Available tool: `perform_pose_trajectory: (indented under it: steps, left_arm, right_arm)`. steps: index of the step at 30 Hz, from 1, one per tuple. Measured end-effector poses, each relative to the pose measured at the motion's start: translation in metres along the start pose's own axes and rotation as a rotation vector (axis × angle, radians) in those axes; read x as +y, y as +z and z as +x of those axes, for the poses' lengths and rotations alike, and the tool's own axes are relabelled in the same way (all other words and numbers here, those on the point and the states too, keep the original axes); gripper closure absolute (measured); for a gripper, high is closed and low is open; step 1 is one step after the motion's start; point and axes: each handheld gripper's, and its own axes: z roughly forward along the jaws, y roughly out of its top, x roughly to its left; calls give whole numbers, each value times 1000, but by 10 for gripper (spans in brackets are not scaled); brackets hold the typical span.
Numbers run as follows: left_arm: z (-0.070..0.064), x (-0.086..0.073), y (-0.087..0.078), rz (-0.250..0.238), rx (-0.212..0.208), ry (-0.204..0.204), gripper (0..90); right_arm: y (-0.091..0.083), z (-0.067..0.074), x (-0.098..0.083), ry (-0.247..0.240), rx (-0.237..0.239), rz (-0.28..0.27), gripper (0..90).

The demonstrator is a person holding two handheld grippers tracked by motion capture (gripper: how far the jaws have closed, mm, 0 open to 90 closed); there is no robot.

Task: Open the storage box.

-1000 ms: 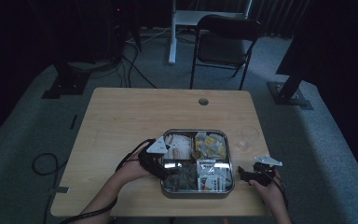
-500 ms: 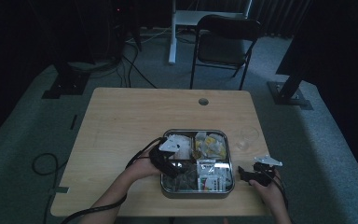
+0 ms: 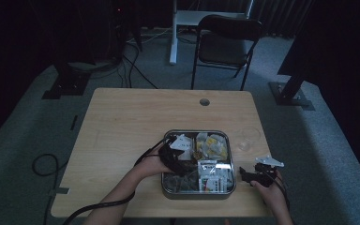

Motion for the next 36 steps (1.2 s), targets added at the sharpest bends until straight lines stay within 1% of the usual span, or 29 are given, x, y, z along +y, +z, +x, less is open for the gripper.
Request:
perform_pose_trajectory:
  steps: [1,4,5,7,9,10,11,12,14,15,16,17,18,20,24,25,26,27,28,29,30,31,32,34,35,36]
  left_arm:
    - [0,1,1,0,6,0,99]
    - [0,4,5,5,6,-1,102]
    - [0,5,6,5,6,0,128]
    - [0,8,10,18,3,1,128]
    - [-1,10,13,19,-2,-3,133]
    - [-1,11,14,20,-1,-3,158]
    - [0,11,15,15,-6,-8,158]
    - [0,11,16,10,-5,-20,198]
    - [1,12,19,21,10,-16,205]
    - [1,12,20,26,16,-21,221]
    - [1,12,21,26,15,-22,274]
    - [2,13,22,33,22,-20,274]
    - [2,13,23,34,28,-21,332]
    - [2,14,26,38,28,-22,343]
    - [2,16,29,46,15,-19,371]
    - [1,17,30,44,17,-22,381]
    - [2,18,31,46,19,-17,389]
    - [2,18,31,45,15,-20,408]
    - [2,19,32,42,21,-24,441]
    - [2,19,32,40,19,-23,441]
    - [2,19,32,38,17,-20,463]
    - [1,19,32,38,23,-16,518]
    - [2,19,32,35,14,-21,518]
    - [1,19,32,32,9,-18,555]
    - [0,20,32,36,14,-9,579]
    - [0,20,32,40,18,-4,580]
  right_arm:
    - [0,0,0,0,0,0,102]
    - [0,0,0,-1,0,0,103]
    - [0,0,0,-1,0,0,103]
    - [0,0,0,-1,0,0,103]
    - [0,0,0,0,0,0,103]
    - [0,0,0,0,0,1,103]
    - [0,0,0,0,0,1,103]
    - [0,0,0,0,0,0,103]
    - [0,0,0,0,0,0,103]
    - [0,0,0,0,0,0,103]
    - [0,0,0,0,0,0,103]
    - [0,0,0,0,0,0,103]
    - [0,0,0,-1,0,0,103]
    - [0,0,0,0,0,0,103]
    - [0,0,0,0,0,0,103]
    - [0,0,0,0,0,0,103]
    - [0,0,0,0,0,0,103]
    - [0,0,0,-1,0,0,103]
    - [0,0,0,0,0,0,103]
    - [0,0,0,-1,0,0,103]
    - [0,0,0,-1,0,0,103]
    - [0,0,0,-1,0,0,103]
    - [0,0,0,-1,0,0,103]
    - [0,0,0,-1,0,0,103]
    - [0,0,0,-1,0,0,103]
    - [0,0,0,0,0,0,103]
